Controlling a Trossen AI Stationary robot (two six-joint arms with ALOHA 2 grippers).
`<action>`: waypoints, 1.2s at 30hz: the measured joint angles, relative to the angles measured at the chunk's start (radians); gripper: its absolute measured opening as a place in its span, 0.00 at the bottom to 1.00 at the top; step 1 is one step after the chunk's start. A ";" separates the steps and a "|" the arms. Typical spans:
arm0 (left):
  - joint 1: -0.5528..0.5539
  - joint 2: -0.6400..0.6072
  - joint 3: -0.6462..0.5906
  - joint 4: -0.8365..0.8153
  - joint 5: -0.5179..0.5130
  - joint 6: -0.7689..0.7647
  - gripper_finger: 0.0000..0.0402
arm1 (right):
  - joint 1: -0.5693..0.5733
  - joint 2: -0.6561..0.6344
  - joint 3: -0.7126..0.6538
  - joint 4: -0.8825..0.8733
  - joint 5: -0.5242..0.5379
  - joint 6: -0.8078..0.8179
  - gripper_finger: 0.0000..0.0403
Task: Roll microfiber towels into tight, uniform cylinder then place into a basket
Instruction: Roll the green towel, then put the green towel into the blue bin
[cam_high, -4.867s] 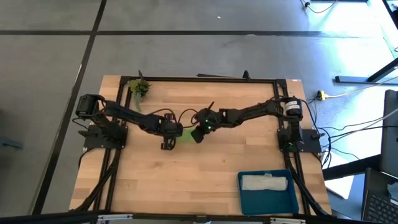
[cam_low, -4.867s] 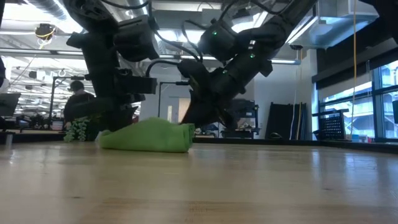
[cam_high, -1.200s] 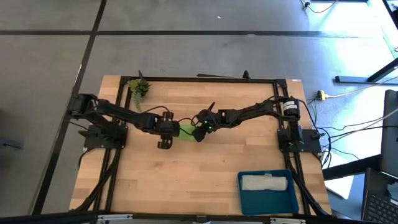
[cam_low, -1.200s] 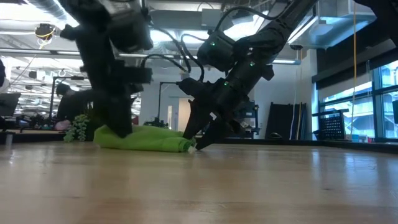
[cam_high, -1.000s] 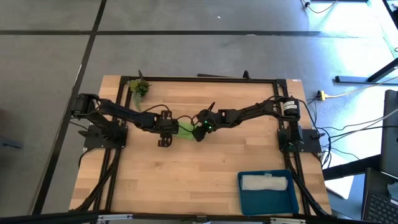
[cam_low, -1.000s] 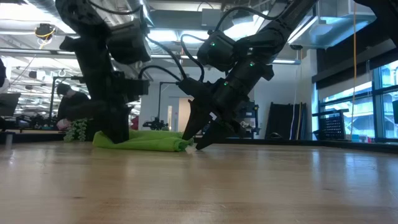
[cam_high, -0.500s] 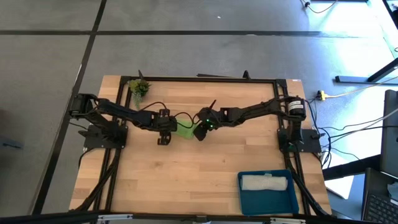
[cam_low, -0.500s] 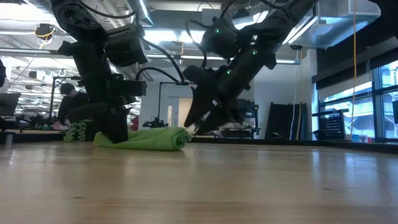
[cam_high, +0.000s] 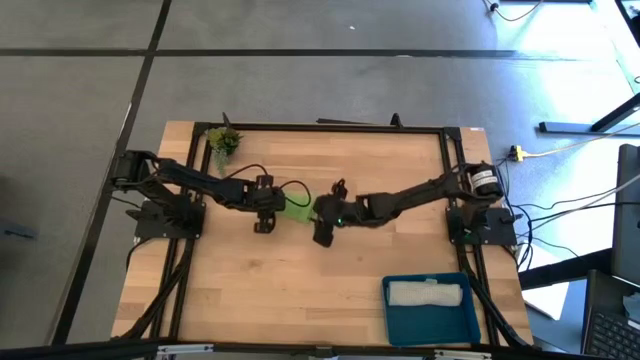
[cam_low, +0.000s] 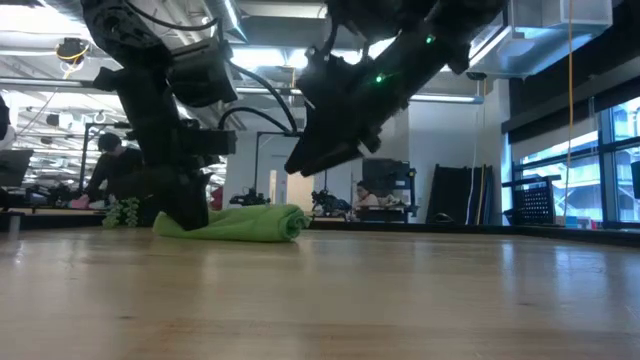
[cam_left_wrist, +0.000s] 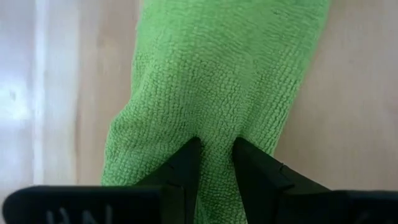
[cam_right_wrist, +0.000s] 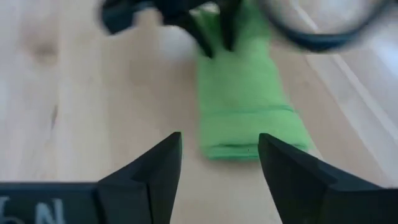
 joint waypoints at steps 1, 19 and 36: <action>0.001 0.003 -0.001 0.011 -0.007 0.000 0.23 | 0.015 0.000 0.000 0.005 0.015 -0.027 0.53; 0.000 0.006 -0.003 0.079 -0.054 0.001 0.23 | 0.081 0.048 0.001 0.101 0.034 -0.257 0.53; 0.001 0.005 -0.003 0.099 -0.068 0.001 0.23 | 0.081 0.048 0.001 0.119 0.033 -0.257 0.53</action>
